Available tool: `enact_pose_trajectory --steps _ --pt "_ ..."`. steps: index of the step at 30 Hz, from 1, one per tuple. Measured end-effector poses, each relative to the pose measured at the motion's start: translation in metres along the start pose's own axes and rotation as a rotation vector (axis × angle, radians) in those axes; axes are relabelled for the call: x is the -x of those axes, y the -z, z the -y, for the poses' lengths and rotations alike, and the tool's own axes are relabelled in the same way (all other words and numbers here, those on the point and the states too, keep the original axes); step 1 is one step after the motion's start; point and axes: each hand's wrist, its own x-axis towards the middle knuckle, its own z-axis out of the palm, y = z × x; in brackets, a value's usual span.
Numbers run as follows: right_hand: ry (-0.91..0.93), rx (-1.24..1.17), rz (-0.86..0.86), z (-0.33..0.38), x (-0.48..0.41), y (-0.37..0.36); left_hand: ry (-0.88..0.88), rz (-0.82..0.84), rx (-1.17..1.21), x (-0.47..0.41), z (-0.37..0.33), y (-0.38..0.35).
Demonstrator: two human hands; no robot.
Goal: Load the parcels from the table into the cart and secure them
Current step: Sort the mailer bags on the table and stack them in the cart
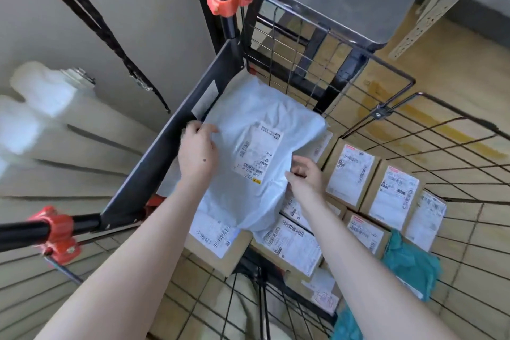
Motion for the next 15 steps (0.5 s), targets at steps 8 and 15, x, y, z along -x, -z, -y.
enact_pose_trajectory --steps 8,15 --pt "0.394 0.711 -0.171 -0.008 0.008 -0.006 -0.47 0.269 -0.228 0.025 0.01 -0.037" --pt "0.574 1.403 0.093 -0.014 -0.008 -0.003 -0.343 0.544 -0.501 0.04 0.013 -0.06"
